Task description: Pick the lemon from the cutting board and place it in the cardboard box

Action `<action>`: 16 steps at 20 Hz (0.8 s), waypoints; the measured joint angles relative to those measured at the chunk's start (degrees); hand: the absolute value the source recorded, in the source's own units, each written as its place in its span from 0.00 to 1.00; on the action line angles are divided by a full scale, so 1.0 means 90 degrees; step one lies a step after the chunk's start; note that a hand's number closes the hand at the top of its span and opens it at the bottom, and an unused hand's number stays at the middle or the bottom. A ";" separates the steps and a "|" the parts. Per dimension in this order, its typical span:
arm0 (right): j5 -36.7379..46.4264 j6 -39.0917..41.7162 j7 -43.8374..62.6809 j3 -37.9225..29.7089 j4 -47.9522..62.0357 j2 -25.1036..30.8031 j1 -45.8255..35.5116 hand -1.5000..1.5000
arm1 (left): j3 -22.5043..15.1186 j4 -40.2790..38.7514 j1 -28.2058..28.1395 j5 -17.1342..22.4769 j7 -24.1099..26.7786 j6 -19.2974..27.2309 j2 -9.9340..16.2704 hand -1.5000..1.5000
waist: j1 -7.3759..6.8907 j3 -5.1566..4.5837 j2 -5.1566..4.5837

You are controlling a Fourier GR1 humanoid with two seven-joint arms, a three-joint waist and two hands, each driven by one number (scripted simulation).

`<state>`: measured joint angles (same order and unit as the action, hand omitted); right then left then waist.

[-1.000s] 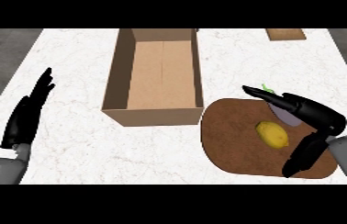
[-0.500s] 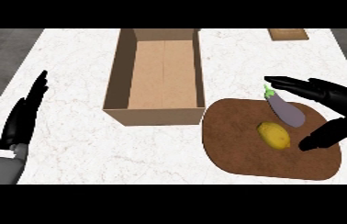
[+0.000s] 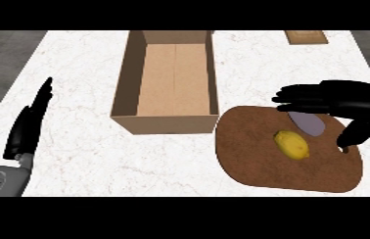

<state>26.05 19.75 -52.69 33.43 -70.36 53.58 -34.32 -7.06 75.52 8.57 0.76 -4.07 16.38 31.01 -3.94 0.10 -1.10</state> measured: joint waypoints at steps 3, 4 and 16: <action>0.0598 -0.0149 -0.0072 0.0493 0.0270 -0.0135 -0.0350 0.00 | 0.0016 -0.0131 0.0082 -0.0073 0.0021 0.0046 -0.0067 0.50 | 0.0068 -0.0005 0.0018; 0.0746 -0.0200 -0.0114 0.0624 0.0397 -0.0193 -0.0411 0.00 | 0.0025 -0.0135 0.0044 -0.0089 0.0031 0.0061 -0.0087 0.50 | 0.0092 -0.0006 0.0029; 0.2106 -0.0692 -0.0296 0.1231 0.1696 -0.1368 -0.0900 0.00 | 0.0456 -0.0030 -0.0191 -0.0139 0.0009 -0.0152 -0.0030 0.50 | 0.0320 -0.0009 0.0099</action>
<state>45.00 13.52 -55.36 44.51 -55.09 41.27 -42.42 -2.96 75.25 6.85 -0.49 -3.99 15.01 30.74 -1.07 0.01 -0.20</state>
